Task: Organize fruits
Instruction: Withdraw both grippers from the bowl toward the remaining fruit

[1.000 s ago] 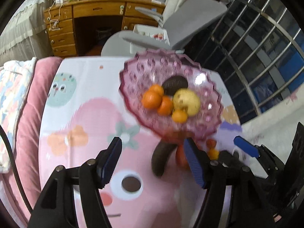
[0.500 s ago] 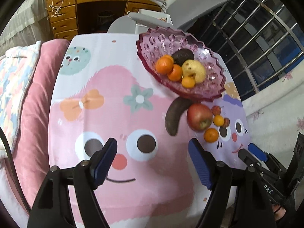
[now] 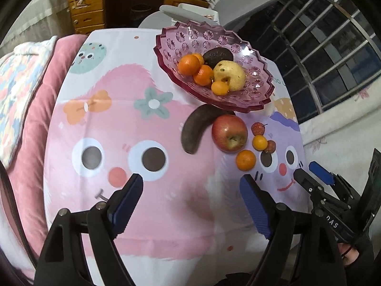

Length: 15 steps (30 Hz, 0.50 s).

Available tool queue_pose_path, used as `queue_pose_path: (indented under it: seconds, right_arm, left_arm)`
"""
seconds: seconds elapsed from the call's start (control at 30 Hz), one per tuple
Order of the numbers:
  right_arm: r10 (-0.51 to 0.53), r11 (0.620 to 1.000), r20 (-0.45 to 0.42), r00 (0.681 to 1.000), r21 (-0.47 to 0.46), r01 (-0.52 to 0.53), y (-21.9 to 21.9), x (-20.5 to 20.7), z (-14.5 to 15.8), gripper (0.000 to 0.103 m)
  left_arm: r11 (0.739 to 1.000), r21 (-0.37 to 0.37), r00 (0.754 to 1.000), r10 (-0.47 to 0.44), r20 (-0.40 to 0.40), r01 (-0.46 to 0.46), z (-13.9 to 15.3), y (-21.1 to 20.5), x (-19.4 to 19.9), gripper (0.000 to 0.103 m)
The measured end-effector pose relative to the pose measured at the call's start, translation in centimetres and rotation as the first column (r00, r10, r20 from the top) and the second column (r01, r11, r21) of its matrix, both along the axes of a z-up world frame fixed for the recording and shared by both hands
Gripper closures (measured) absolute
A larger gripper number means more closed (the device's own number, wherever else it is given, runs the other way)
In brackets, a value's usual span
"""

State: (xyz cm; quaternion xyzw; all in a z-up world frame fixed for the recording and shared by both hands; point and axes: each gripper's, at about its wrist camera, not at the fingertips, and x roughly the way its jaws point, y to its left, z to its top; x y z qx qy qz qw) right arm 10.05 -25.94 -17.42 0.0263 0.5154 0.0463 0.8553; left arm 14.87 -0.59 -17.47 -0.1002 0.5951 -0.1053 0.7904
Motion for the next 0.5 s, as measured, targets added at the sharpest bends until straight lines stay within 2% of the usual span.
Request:
queue_pose_path:
  seconds: [0.17, 0.33, 0.5]
  right_arm:
    - [0.153, 0.988, 0.034, 0.988, -0.013, -0.153, -1.4, 1.3, -0.3, 0.041]
    - [0.306, 0.951, 0.075, 0.949, -0.07, -0.301, -2.0, 1.9, -1.4, 0.041]
    - [0.409, 0.91, 0.097, 0.907, -0.117, -0.398, -2.4, 2.2, -3.3, 0.041]
  left_arm:
    - [0.996, 0.003, 0.996, 0.084, -0.021, -0.084, -0.8, -2.7, -0.5, 0.015]
    - [0.992, 0.003, 0.99, 0.127, -0.063, -0.127, -2.3, -5.0, -0.4, 0.015]
    - [0.988, 0.006, 0.983, 0.156, -0.102, -0.156, -4.1, -6.9, 0.2, 0.015]
